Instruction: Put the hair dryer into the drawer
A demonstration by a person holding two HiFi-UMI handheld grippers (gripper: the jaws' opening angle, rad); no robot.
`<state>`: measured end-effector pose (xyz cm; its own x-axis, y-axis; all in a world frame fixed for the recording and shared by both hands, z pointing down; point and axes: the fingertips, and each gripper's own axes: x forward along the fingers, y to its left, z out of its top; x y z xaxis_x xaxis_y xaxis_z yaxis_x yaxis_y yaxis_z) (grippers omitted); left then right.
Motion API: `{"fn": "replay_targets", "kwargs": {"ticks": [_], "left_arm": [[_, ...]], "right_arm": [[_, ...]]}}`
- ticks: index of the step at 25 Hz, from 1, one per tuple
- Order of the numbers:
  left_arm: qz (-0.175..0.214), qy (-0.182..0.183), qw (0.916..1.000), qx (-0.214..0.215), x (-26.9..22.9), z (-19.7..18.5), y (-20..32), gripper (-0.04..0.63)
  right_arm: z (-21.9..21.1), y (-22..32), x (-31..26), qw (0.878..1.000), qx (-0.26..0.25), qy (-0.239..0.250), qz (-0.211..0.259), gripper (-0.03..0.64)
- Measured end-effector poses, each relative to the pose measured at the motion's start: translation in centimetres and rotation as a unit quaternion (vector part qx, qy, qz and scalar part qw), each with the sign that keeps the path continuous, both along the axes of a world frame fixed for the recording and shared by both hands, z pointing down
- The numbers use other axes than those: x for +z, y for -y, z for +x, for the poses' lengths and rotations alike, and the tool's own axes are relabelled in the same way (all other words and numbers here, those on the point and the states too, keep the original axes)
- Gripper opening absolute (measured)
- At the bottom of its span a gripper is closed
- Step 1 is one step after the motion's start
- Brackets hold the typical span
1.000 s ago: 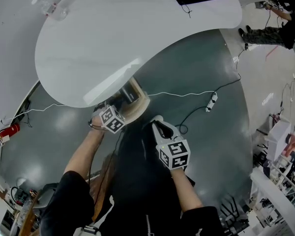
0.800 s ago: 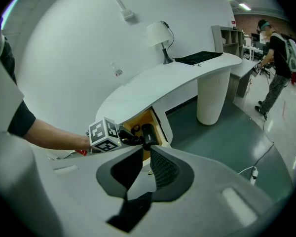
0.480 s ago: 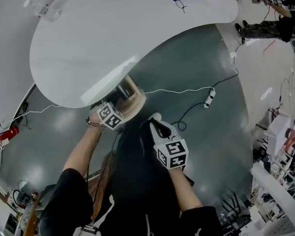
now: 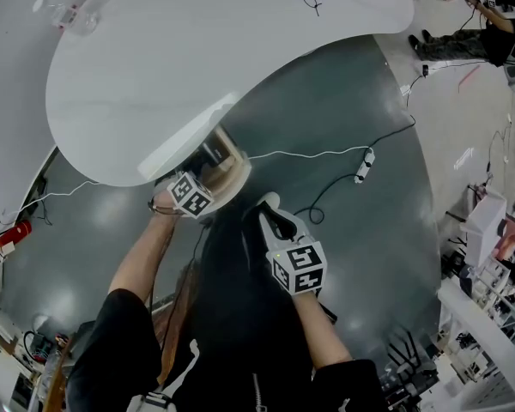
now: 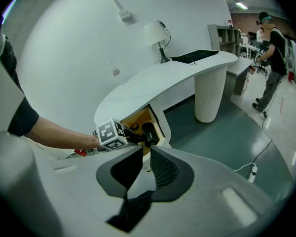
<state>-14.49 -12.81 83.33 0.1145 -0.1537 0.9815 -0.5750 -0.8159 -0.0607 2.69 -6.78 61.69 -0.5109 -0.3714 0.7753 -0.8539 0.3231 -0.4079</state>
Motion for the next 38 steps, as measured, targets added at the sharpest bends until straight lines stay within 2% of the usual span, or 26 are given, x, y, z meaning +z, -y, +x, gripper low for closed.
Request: {"fn": "replay_targets", "kwargs": {"ticks": [27,38], "left_arm": [[-0.018,0.042,0.9989,0.014,2.5,1.0,0.8,0.203],[-0.018,0.058,0.9981,0.002,3.0,1.3,0.5,0.204]], "right_arm": [[0.2,0.3,0.2,1.0,0.005,0.003,-0.009,0.035],[0.0,0.7,0.4,1.0,0.004,0.007,-0.01,0.035]]}}
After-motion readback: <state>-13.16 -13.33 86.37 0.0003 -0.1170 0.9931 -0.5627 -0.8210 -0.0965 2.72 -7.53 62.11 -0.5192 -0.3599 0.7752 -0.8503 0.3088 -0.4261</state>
